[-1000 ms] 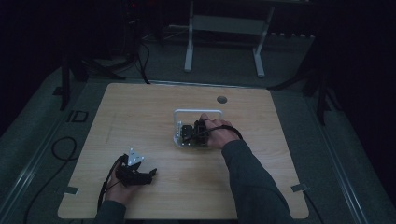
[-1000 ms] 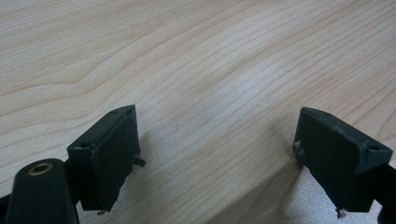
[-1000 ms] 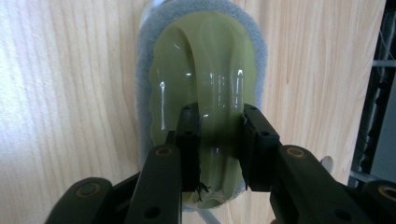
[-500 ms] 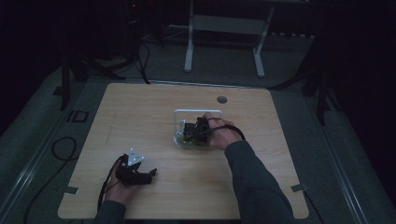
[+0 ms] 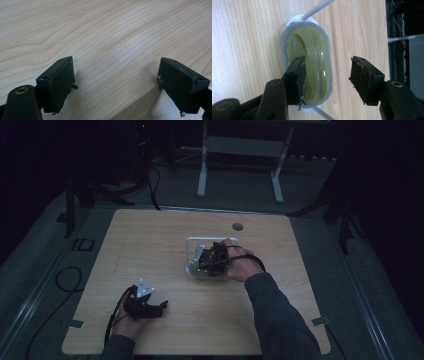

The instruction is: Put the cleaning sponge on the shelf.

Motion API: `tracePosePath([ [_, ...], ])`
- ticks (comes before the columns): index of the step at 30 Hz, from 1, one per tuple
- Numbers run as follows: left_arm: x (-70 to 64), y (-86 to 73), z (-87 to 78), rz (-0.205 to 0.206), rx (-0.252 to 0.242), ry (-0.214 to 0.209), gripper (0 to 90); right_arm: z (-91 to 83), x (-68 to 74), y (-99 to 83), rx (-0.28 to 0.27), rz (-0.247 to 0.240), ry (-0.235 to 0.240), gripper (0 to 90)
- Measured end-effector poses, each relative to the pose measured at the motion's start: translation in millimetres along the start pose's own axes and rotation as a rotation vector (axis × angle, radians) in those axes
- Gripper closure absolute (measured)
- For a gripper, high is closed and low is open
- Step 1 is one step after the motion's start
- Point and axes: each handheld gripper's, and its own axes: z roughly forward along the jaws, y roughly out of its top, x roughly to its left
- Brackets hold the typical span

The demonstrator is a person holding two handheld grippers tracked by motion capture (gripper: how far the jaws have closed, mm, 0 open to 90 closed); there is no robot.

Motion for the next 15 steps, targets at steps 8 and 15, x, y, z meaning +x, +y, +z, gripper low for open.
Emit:
tracePosePath([
  [8,0.0,0.0,0.1,0.0,-0.001,0.0,14.6,-9.3,1.4,-7.9,-0.05,0.085,0.06,45.7],
  [15,0.0,0.0,0.1,0.0,-0.001,0.0,14.6,-16.3,6.2,-14.8,-0.069,0.104,0.078,47.3],
])
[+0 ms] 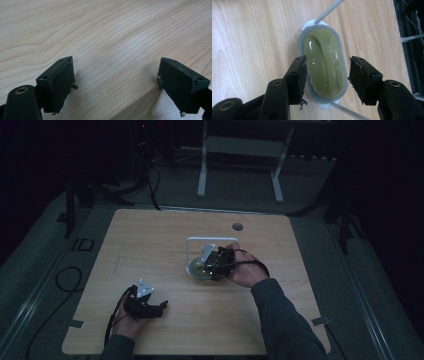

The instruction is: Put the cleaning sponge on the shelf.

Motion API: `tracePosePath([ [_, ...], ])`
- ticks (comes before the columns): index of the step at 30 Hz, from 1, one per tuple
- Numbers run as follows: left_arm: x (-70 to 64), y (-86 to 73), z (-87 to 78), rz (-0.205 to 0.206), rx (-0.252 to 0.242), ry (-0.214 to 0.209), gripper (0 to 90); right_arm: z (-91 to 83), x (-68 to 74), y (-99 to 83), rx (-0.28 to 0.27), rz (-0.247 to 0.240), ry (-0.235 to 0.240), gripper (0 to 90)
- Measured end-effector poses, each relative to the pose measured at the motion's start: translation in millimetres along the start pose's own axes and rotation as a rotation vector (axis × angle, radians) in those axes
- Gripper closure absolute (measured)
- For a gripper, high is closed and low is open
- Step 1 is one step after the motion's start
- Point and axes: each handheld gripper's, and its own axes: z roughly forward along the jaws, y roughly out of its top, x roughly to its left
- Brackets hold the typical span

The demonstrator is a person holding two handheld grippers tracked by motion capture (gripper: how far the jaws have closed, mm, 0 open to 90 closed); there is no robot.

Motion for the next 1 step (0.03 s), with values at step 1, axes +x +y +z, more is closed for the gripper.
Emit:
tracePosePath([
  [1,0.0,0.0,0.0,0.0,0.0,0.0,14.6,-0.7,1.3,-1.0,0.003,0.003,0.002,47.2],
])
